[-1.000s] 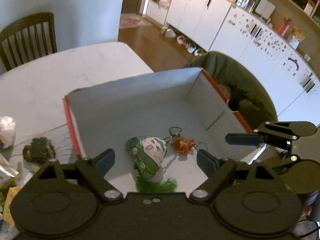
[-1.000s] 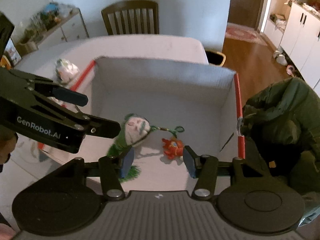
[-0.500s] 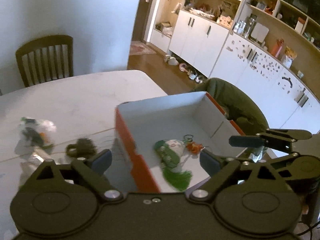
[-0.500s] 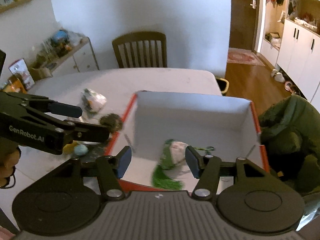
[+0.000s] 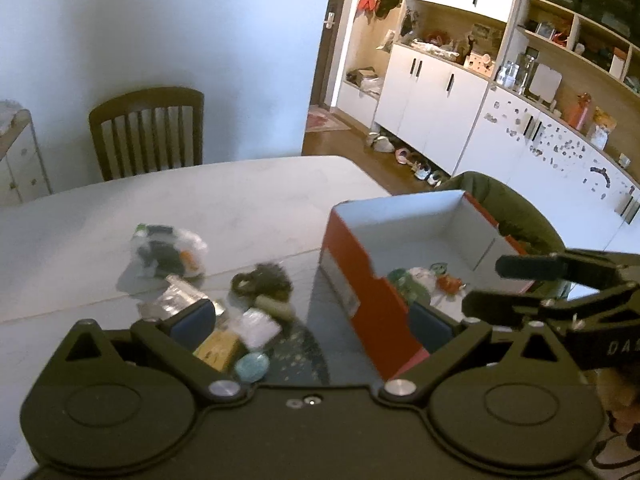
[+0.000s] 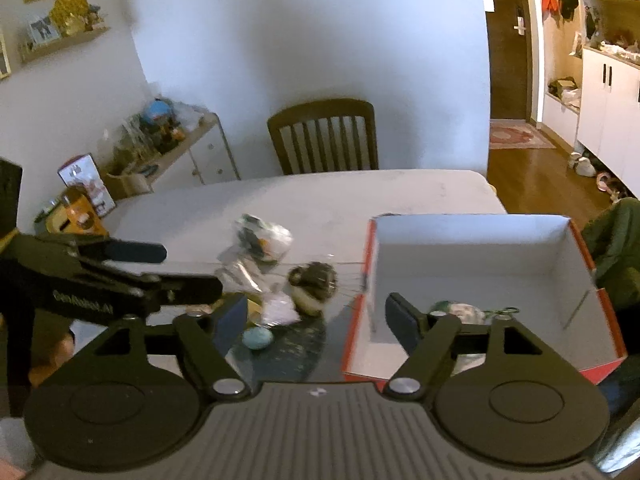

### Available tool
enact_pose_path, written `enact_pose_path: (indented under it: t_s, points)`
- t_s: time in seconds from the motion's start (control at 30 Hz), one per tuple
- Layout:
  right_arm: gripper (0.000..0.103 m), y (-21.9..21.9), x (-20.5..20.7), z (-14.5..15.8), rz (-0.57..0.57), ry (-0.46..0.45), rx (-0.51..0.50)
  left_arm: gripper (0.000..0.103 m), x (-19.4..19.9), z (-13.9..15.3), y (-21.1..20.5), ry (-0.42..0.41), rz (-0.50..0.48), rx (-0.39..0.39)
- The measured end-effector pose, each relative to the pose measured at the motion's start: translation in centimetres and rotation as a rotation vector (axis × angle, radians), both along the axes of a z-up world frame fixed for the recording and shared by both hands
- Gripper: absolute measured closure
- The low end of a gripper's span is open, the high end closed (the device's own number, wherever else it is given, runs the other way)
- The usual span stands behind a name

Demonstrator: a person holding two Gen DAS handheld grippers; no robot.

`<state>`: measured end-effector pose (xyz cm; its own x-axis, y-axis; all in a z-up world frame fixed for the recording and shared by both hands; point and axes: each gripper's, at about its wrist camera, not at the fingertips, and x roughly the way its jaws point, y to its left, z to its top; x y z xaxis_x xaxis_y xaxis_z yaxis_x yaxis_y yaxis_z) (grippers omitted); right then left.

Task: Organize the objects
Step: 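Withdraw both grippers from the box back toward the table pile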

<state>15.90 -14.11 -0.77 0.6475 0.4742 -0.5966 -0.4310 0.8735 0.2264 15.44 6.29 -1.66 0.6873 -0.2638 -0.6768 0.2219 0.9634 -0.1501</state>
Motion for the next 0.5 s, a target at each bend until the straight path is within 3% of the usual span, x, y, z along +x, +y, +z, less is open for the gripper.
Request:
enact_pose_path:
  t_s: [0.5]
  points:
    - [0.018, 6.9, -2.0, -0.7, 0.004, -0.046, -0.05, 0.0, -1.1, -1.5, 7.6, -0.008, 0.113, -0.019]
